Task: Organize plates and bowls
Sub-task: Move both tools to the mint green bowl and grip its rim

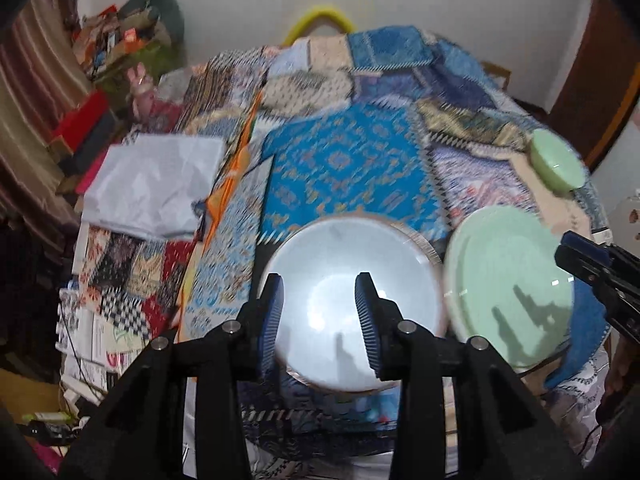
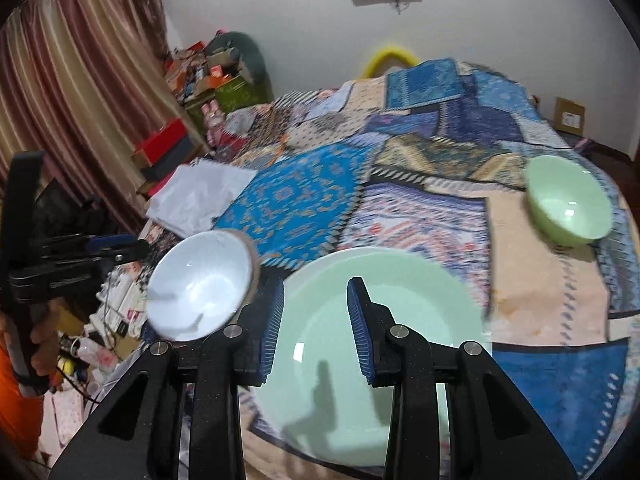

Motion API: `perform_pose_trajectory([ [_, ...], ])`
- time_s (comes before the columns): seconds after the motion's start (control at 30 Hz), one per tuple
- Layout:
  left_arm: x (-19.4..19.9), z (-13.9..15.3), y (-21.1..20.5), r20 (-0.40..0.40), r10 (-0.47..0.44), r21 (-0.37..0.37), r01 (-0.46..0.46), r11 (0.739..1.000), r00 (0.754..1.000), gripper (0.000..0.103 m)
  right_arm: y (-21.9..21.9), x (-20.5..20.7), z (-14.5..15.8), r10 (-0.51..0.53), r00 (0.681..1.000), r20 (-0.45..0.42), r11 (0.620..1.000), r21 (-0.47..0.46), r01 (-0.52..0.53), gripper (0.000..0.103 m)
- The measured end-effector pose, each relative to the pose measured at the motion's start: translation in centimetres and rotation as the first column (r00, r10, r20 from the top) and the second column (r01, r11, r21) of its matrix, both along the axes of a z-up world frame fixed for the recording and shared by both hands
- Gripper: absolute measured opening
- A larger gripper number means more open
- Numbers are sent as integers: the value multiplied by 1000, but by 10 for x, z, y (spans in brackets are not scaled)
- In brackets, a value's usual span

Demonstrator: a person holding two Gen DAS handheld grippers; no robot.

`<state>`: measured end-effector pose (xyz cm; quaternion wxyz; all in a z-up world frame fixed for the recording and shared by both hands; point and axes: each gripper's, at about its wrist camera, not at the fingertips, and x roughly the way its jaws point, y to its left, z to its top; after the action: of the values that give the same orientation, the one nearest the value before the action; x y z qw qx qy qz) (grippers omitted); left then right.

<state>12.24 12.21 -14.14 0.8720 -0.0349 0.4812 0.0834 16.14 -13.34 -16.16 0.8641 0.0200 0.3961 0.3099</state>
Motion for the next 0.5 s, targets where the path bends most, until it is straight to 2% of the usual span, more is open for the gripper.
perform_pose_trajectory([
  [0.07, 2, 9, -14, 30, -23, -5, 23, 1000, 999, 44, -13, 2, 5, -27, 1000, 14, 1000, 1, 27, 30],
  [0.27, 14, 30, -56, 79, -101, -20, 103, 995, 992, 45, -58, 6, 20, -117, 992, 53, 993, 7, 116, 33],
  [0.33, 19, 34, -73, 97, -130, -6, 131, 991, 987, 49, -72, 7, 22, -143, 988, 60, 990, 7, 143, 34],
  [0.5, 39, 37, -108, 107, -195, -11, 197, 980, 975, 49, -105, 14, 24, -207, 976, 73, 978, -1, 208, 34],
])
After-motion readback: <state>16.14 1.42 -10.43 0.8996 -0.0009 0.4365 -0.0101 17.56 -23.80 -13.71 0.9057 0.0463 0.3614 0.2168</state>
